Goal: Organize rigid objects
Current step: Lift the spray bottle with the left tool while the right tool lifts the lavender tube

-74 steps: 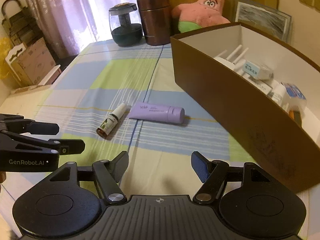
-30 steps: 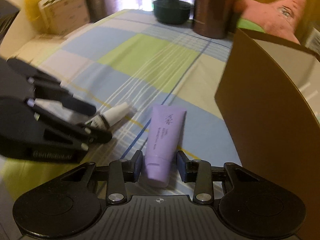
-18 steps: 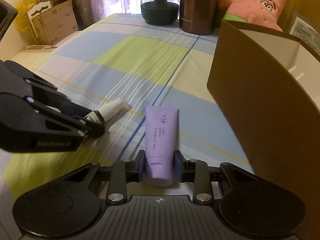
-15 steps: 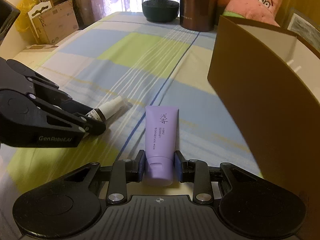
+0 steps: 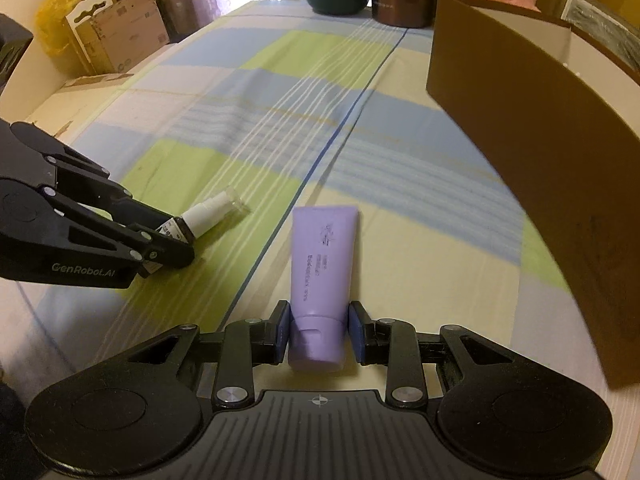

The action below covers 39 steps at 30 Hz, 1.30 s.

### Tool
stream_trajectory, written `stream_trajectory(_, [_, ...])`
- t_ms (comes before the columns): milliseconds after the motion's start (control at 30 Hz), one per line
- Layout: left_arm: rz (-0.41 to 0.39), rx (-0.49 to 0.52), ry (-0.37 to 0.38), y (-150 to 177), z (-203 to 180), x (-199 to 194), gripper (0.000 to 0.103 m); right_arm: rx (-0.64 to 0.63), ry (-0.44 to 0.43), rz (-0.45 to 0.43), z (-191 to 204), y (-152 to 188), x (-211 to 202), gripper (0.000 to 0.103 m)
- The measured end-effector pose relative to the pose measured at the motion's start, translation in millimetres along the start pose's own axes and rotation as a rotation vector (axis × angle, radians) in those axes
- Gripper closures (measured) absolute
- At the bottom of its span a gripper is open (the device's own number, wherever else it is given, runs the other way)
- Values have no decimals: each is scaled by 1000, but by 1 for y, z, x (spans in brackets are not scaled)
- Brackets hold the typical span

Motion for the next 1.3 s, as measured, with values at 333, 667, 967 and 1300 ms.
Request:
stream_trajectory(333, [-7, -11, -16, -6, -3, 1, 83, 56, 26, -19, 3, -7, 3, 58])
stream_trajectory(667, [-30, 13, -55, -12, -11, 3, 82, -3, 74, -43, 10, -13, 7, 67])
stream_trajectory(967, [-32, 12, -53, -10, -12, 2, 82, 2, 75, -39, 13, -11, 7, 72])
stream_trajectory(1300, [-32, 7, -43, -7, -11, 1, 82, 3, 71, -34, 15, -10, 7, 73])
Point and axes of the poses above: each gripper's, at about its wrist camera, not at the fingertips, and x roughly the way its jaws point, z to its left, y to its underside, the point moved 6 cm from there along x, roughly the way its jaws point, and after that the axes turned 12 degrees about z, right-handed, at the moved point
